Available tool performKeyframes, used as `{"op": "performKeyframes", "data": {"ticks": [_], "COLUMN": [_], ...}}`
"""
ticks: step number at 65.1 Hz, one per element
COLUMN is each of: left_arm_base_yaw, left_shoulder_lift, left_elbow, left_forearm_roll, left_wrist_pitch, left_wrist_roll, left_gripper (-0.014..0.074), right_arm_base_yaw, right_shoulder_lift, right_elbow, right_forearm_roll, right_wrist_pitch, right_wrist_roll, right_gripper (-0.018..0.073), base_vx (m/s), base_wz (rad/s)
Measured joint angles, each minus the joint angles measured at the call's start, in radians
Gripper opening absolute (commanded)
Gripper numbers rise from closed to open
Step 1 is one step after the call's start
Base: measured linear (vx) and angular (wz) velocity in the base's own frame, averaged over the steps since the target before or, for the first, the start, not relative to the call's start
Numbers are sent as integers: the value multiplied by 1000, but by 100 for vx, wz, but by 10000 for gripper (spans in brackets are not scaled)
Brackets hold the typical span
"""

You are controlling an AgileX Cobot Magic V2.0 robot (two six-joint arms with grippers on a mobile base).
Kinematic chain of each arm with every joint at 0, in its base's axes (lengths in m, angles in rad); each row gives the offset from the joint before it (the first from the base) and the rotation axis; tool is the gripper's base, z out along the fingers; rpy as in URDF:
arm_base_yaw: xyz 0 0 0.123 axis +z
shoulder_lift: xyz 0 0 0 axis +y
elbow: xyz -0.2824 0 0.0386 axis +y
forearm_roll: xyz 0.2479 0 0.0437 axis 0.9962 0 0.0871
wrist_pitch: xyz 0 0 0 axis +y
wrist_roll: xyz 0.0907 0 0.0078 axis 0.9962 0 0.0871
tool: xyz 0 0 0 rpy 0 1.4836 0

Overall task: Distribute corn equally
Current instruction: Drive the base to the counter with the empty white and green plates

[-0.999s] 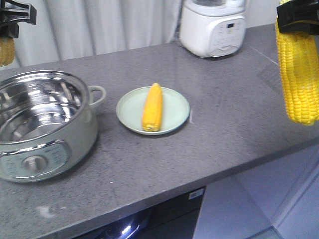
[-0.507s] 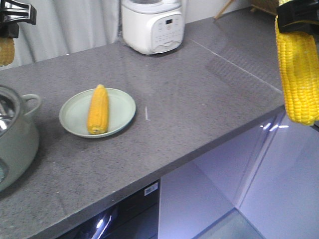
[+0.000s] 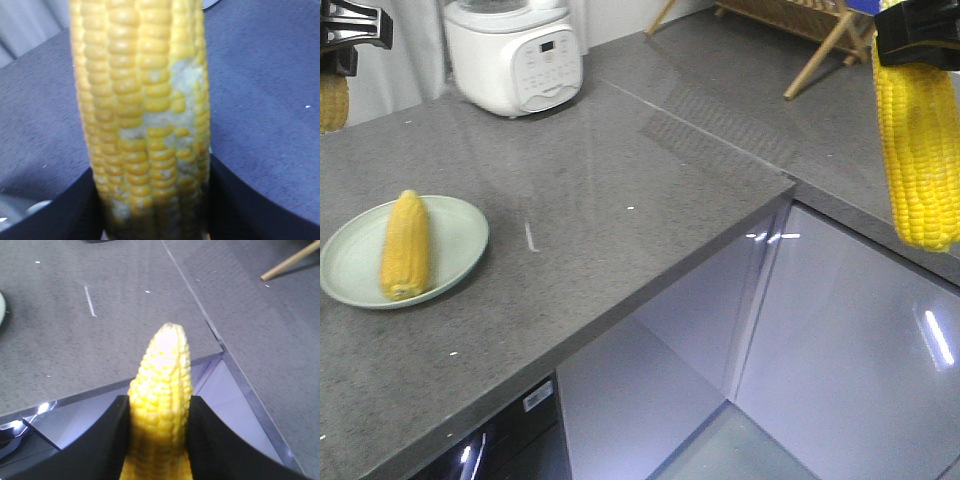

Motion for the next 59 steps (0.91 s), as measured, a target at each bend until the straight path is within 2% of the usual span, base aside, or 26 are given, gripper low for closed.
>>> {"op": "performKeyframes", "data": {"ticks": [59], "left_arm_base_yaw": [0], "left_shoulder_lift": [0], "left_elbow": [0], "left_forearm_roll": [0], "left_wrist_pitch": [0], "left_wrist_roll": [0], "left_gripper": [62], "right_arm_base_yaw": [0], "right_shoulder_lift": [0], "right_elbow": [0], "right_forearm_roll": [0], "right_wrist_pitch": [0], "right_wrist_roll": [0], "right_gripper": [102], "base_vx": [5], "base_wz": [-34]}}
